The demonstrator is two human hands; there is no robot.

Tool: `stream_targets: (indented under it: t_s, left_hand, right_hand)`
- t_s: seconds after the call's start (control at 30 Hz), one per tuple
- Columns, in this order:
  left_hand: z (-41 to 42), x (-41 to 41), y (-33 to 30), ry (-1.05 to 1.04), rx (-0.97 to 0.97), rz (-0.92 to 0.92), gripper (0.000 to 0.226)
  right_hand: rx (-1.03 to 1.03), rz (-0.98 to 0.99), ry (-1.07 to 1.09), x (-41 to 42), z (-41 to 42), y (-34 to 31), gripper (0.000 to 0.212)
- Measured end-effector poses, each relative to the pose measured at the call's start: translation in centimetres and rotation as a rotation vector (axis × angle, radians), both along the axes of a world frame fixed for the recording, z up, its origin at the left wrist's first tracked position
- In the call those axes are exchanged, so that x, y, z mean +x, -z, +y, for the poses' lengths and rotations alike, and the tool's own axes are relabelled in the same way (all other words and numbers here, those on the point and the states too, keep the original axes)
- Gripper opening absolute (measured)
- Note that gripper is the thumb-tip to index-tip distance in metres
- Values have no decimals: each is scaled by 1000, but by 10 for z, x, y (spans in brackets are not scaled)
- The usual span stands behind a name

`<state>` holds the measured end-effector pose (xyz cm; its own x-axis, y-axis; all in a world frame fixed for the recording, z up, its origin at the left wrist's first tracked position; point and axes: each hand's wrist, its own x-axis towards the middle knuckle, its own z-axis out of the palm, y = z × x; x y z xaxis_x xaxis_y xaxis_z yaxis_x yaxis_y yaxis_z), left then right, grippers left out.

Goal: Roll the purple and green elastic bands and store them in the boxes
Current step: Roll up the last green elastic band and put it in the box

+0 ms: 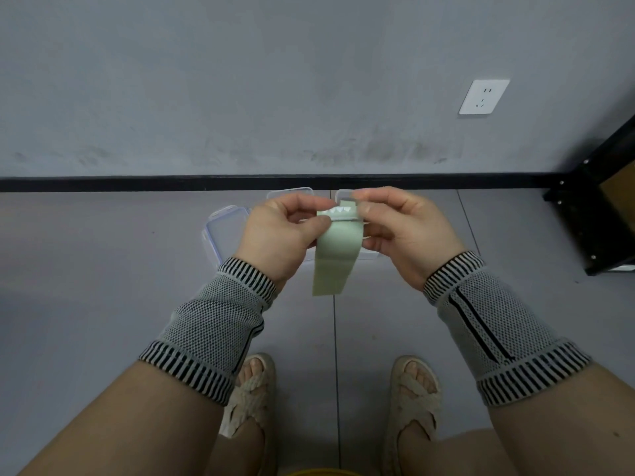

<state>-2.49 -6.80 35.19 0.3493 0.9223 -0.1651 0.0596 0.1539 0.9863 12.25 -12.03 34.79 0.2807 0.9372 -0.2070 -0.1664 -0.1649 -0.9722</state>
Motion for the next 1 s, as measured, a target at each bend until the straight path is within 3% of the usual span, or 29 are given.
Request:
stream_targets:
  t_s: [0.17,0.3,0.43,0.63,0.8,1.0]
  left_hand:
    - [-3,2,1,23,66,69,24]
    - [-4,4,3,14,20,43,25]
    - [-5,6,8,116,60,220,34]
    - [0,4,7,65,60,165,18]
    - [4,-3,7,55,164,205,18]
    - [4,-11,10,294,330,359,30]
  right_hand:
    - [-34,-187,-33,3,-1,2,10]
    - [-2,-112,47,0,1,3,13]
    - [17,-93,93,0,2,5,14]
    - [50,-180,107,-6,2,8,18]
    - [37,-268,-2,-9,1,8,19]
    - [-88,-318,-192,-1,-5,12,10]
